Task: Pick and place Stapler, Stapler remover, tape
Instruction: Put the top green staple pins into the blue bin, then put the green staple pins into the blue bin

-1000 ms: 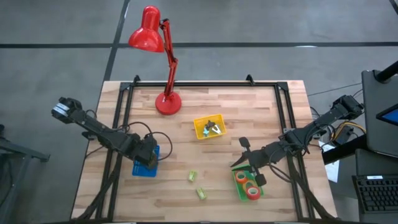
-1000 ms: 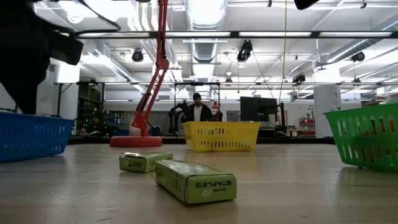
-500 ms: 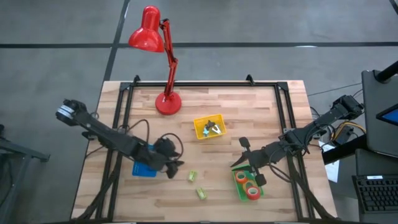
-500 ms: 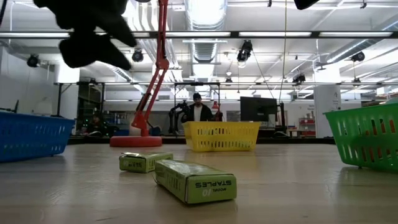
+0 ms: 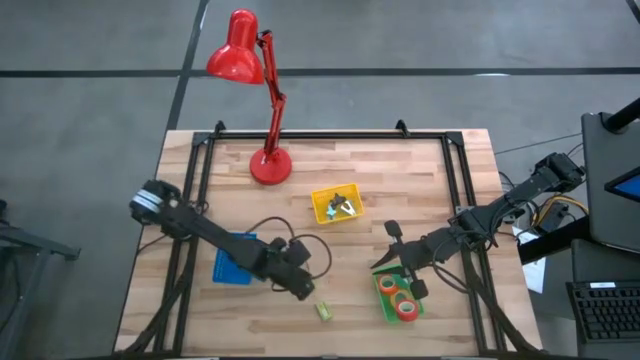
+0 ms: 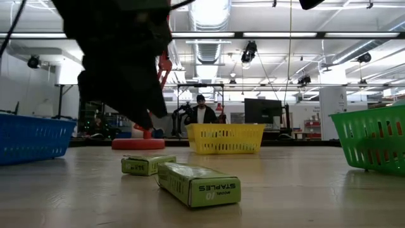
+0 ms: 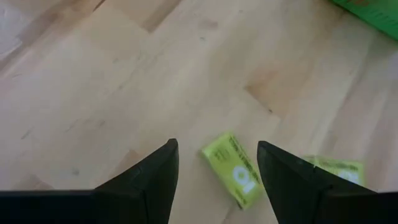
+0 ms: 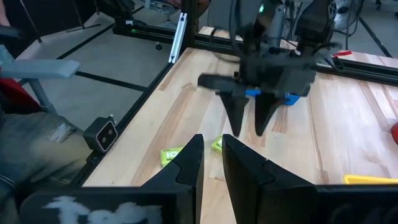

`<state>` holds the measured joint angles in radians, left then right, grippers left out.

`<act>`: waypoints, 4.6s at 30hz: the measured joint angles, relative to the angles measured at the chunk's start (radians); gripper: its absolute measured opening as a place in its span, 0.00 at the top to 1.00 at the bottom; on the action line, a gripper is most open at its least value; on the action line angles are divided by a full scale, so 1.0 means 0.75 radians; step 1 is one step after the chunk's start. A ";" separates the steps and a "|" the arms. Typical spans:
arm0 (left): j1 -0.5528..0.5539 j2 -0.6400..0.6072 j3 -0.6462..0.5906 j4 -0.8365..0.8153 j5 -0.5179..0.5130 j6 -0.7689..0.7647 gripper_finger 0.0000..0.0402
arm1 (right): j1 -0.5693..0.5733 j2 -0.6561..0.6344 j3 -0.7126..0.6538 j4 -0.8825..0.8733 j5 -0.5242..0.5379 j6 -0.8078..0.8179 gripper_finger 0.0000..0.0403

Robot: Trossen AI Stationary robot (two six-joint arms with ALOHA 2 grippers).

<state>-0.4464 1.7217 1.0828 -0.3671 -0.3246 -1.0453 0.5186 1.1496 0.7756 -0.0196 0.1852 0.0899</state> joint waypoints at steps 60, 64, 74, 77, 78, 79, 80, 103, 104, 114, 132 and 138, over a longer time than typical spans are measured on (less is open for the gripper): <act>0.023 0.274 0.311 -0.390 0.264 0.172 0.90 | -0.001 0.001 -0.010 -0.007 -0.001 0.005 0.87; 0.023 0.237 0.311 -0.459 0.271 0.235 0.86 | -0.001 0.001 -0.011 -0.007 -0.001 0.005 0.87; 0.006 0.067 0.311 -0.824 0.246 0.179 0.89 | -0.001 0.001 -0.016 -0.007 0.000 0.004 0.87; -0.006 0.014 0.310 -1.007 0.200 0.087 0.88 | -0.001 0.001 -0.016 -0.007 -0.001 0.004 0.87; -0.011 -0.003 0.307 -1.071 0.179 0.050 0.86 | -0.001 0.001 -0.016 -0.007 0.000 0.004 0.87; -0.018 -0.019 0.303 -1.133 0.161 0.014 0.85 | -0.001 0.001 -0.016 -0.007 -0.001 0.004 0.87; -0.026 -0.037 0.299 -1.189 0.147 -0.024 0.84 | -0.001 0.001 -0.016 -0.007 0.000 0.004 0.87; -0.097 -0.153 -0.078 -1.223 0.207 -0.350 0.83 | -0.001 0.001 -0.019 -0.006 0.001 -0.005 0.87; -0.097 -0.153 -0.086 -1.209 0.208 -0.350 0.83 | -0.001 0.001 -0.020 -0.005 0.001 -0.006 0.87; -0.096 -0.157 -0.093 -1.209 0.181 -0.364 0.81 | -0.001 0.001 -0.020 0.004 0.002 -0.019 0.87; -0.095 -0.159 0.113 -1.169 -0.086 -0.119 0.49 | -0.001 0.001 -0.020 0.005 0.002 -0.019 0.87; -0.100 -0.160 0.226 -0.772 -0.276 0.305 0.49 | -0.001 0.001 -0.020 0.005 0.002 -0.019 0.87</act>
<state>-0.5217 1.6020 1.2520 -0.9458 -0.5318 -0.8165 0.5179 1.1500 0.7609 -0.0162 0.1864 0.0757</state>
